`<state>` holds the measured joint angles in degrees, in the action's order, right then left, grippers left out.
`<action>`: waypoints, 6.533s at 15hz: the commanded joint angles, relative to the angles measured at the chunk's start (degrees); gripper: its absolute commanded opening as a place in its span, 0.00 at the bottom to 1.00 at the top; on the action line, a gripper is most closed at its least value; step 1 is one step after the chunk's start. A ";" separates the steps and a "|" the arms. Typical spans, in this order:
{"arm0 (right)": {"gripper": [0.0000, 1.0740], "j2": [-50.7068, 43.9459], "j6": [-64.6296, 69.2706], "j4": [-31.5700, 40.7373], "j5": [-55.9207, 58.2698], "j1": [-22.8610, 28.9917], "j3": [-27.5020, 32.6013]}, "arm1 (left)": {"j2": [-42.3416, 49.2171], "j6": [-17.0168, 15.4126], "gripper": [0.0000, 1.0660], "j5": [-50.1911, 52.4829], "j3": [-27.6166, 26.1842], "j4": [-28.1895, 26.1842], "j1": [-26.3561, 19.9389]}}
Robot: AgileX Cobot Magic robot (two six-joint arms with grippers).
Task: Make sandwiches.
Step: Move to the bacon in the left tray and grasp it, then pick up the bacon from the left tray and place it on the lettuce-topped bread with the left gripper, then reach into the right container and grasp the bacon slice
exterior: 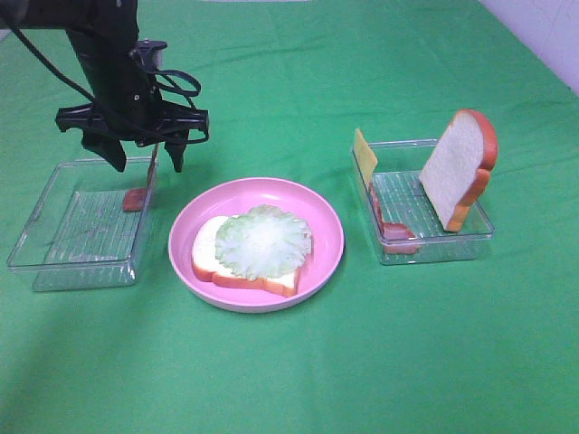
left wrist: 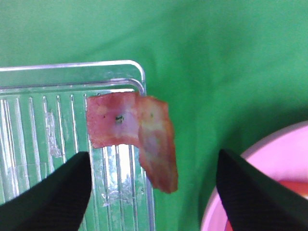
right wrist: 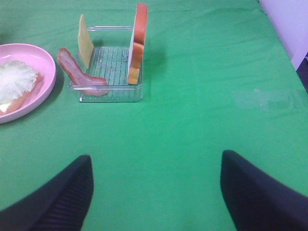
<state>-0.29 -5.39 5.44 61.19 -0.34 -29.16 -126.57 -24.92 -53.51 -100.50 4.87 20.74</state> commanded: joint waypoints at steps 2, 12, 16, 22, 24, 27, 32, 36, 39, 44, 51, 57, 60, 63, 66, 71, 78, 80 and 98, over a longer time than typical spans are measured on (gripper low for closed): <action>0.66 -0.74 -0.69 -0.23 -0.46 -0.23 0.11 | -0.29 -0.06 0.64 2.92 0.06 0.06 -0.06; 0.66 -0.74 -0.69 -0.23 -0.46 -0.23 0.11 | -0.34 -0.06 0.10 5.61 0.06 0.63 -0.06; 0.66 -0.74 -0.69 -0.23 -0.46 -0.23 0.11 | 0.17 0.11 0.00 4.93 0.06 0.63 -0.06; 0.66 -0.74 -0.69 -0.23 -0.46 -0.23 0.11 | 11.46 9.17 0.00 0.29 -0.06 -9.97 0.11; 0.66 -0.74 -0.69 -0.23 -0.46 -0.23 0.11 | 13.64 11.69 0.00 0.23 -0.06 -17.13 0.40; 0.66 -0.74 -0.69 -0.23 -0.46 -0.23 0.11 | 13.75 17.82 0.00 0.40 0.06 -28.76 2.81; 0.66 -0.74 -0.69 -0.23 -0.46 -0.23 0.11 | 8.77 19.19 0.00 -0.57 0.06 -29.45 10.08; 0.66 -0.74 -0.69 -0.23 -0.46 -0.23 0.11 | 6.30 19.19 0.00 -1.43 0.06 -28.76 11.46; 0.66 -0.74 -0.69 -0.23 -0.46 -0.23 0.11 | 4.93 18.91 0.00 -4.07 0.06 -24.29 11.46; 0.66 -0.74 -0.69 -0.23 -0.46 -0.23 0.11 | 3.38 11.00 0.00 -6.13 0.06 -14.84 11.46; 0.66 -0.74 -0.69 -0.23 -0.46 -0.23 0.11 | 3.38 6.99 0.00 -5.90 0.06 -9.57 11.46; 0.66 -0.74 -0.69 -0.23 -0.46 -0.23 0.11 | 3.50 7.22 0.55 -5.90 0.06 -9.40 11.46; 0.66 -0.74 -0.69 -0.23 -0.46 -0.23 0.11 | 5.39 7.28 0.71 -6.42 -0.11 -4.87 11.46; 0.66 -0.74 -0.69 -0.23 -0.46 -0.23 0.11 | 7.56 7.28 0.71 -10.37 -1.26 0.52 11.46; 0.66 -0.74 -0.69 -0.23 -0.46 -0.23 0.11 | 9.85 7.28 0.71 -19.60 -2.46 5.21 11.46; 0.66 -0.74 -0.69 -0.23 -0.46 -0.23 0.11 | 19.14 7.73 0.71 -20.34 -1.38 2.29 11.46; 0.66 -0.74 -0.69 -0.23 -0.46 -0.23 0.11 | 33.46 10.26 0.71 -20.23 14.09 1.66 11.46; 0.66 -0.74 -0.69 -0.69 -0.46 -0.23 0.11 | 40.34 11.23 0.71 -20.23 23.84 1.66 11.46; 0.66 20.23 -0.63 5.84 -11.29 -0.23 -4.70 | 115.28 14.09 0.71 -6.88 70.59 3.84 11.46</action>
<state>17.30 -5.39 10.20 51.80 -0.34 -32.77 -14.04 -11.00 -61.48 -31.05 8.37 31.97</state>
